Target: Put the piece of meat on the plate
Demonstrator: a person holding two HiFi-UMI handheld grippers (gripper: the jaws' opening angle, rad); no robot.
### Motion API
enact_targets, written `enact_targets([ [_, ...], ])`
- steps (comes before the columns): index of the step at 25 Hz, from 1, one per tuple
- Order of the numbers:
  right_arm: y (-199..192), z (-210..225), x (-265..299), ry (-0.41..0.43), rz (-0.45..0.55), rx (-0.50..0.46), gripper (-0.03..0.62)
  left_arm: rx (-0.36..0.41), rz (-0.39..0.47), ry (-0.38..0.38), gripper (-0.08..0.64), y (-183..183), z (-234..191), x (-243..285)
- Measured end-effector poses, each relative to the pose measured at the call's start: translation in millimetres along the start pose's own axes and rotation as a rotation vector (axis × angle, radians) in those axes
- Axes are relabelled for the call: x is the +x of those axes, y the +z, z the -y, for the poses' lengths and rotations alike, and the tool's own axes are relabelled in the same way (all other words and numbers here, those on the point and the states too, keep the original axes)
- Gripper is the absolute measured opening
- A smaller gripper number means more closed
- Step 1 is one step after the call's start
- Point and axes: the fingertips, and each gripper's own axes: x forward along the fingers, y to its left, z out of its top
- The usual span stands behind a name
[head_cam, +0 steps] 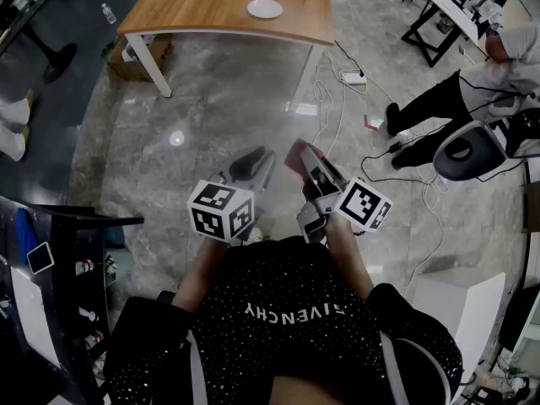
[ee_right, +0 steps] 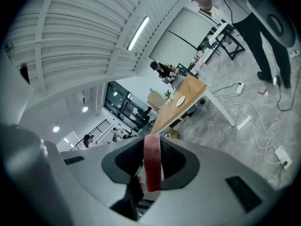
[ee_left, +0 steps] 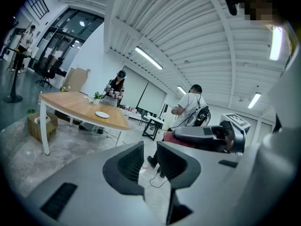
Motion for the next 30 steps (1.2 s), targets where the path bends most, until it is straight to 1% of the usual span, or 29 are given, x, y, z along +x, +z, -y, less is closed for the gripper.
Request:
enact_targets([
  [4,0,1,11,0.033,0.001,0.027,0.098,-0.007,0.005,0.005,0.094,1,-9,3],
  [10,11,-1,51,0.058,-0.027,0.039,0.098,-0.006,0.002,0.036,0.094,14,-40,15],
  [16,44,12,102,0.083,-0.04,0.04,0.098,-0.003,0.013,0.067,0.094,39,-75,53],
  [20,70,24,140,0.085,-0.048,0.044,0.098,0.008,0.017,0.079,0.094,61,-100,83],
  [25,107,33,182,0.096,-0.069,0.039,0.098,-0.008,0.027,0.092,0.094,87,-127,124],
  [30,133,47,211,0.103,-0.09,0.031,0.098,-0.021,0.033,0.091,0.094,103,-146,161],
])
